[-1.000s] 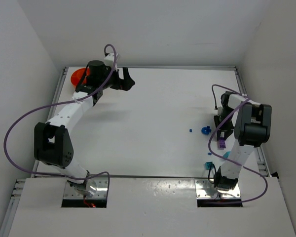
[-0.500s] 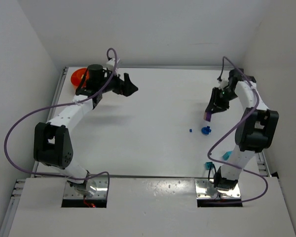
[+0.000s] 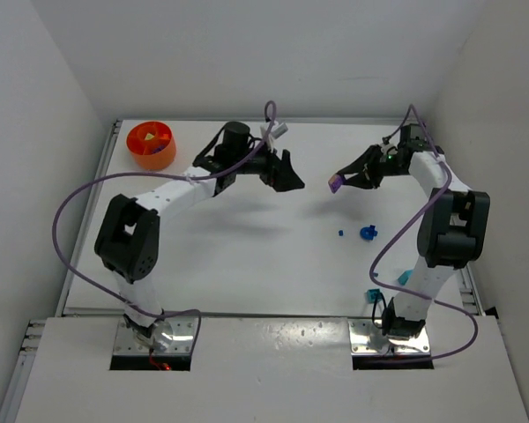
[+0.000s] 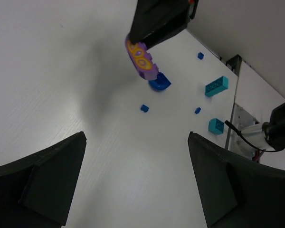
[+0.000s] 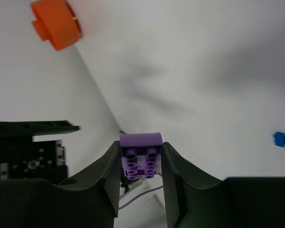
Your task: Sort the legos into containers by color
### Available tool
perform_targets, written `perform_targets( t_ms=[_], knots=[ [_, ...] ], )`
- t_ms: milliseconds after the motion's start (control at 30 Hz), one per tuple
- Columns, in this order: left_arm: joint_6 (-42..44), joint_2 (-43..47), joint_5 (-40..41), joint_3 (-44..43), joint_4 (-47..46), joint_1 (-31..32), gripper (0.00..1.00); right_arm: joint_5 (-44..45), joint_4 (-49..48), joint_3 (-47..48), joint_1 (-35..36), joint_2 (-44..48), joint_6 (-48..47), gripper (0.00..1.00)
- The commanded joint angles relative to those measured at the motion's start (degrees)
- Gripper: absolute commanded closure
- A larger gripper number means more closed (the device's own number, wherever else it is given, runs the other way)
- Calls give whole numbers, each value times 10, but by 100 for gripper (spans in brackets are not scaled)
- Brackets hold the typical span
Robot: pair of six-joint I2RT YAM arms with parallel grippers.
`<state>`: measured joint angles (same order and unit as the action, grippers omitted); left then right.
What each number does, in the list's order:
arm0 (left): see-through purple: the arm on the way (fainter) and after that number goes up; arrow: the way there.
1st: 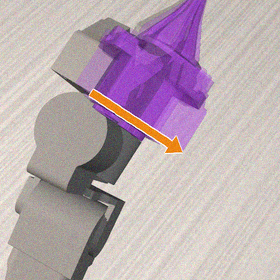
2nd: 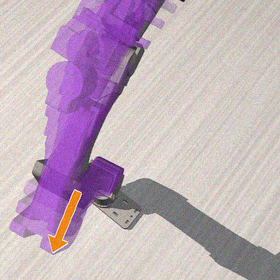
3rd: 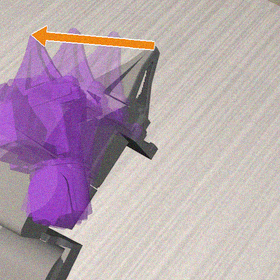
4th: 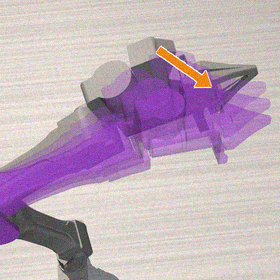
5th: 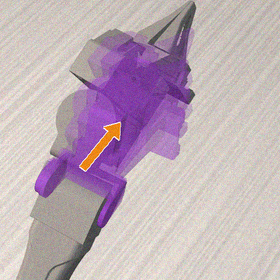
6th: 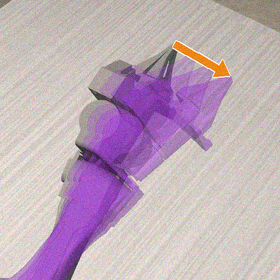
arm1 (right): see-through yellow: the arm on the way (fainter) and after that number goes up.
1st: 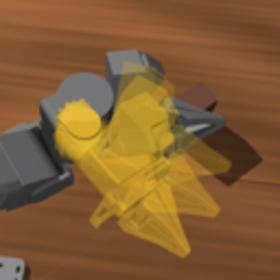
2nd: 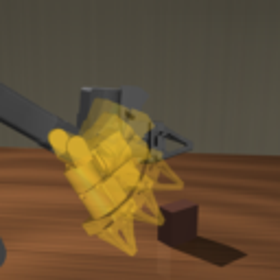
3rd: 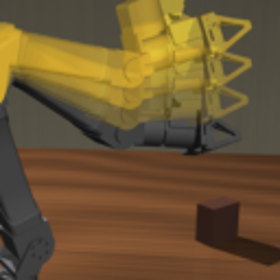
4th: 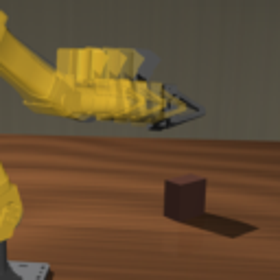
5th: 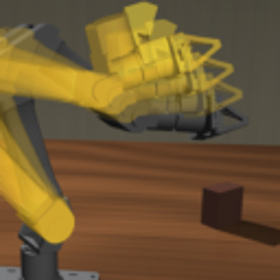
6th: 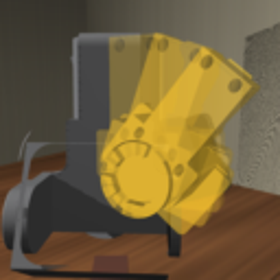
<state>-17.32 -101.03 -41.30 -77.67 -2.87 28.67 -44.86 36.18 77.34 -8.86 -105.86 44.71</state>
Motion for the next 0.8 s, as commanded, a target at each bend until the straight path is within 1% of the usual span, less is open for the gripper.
perform_targets(
  t_ms=[0,33,133,233,300,367,467,567,700,767],
  knots=[
    [-36,-34,-16,-50,-18,15,6,-93,-83,34,6,1,89,100],
    [-55,-44,-16,-64,-31,23,8,-93,-83,40,11,1,96,100],
    [-74,-64,-8,-84,-48,45,8,-85,-83,40,11,1,101,100],
    [-74,-81,12,-111,-41,74,8,-68,-69,35,17,7,113,100],
    [-74,-88,36,-116,-35,79,8,-47,-57,35,17,12,119,100],
    [-90,-95,47,-132,-41,92,8,-26,-43,35,22,12,119,100],
    [-102,-109,54,-151,-46,99,8,-20,-35,35,22,25,124,100],
    [-107,-125,72,-151,-46,104,8,-20,-35,30,27,37,124,100],
    [-101,-145,122,-164,-29,104,9,-31,-35,18,27,51,124,100],
    [-101,-151,133,-164,-23,104,12,-31,-35,12,27,58,124,100]
  ],
)
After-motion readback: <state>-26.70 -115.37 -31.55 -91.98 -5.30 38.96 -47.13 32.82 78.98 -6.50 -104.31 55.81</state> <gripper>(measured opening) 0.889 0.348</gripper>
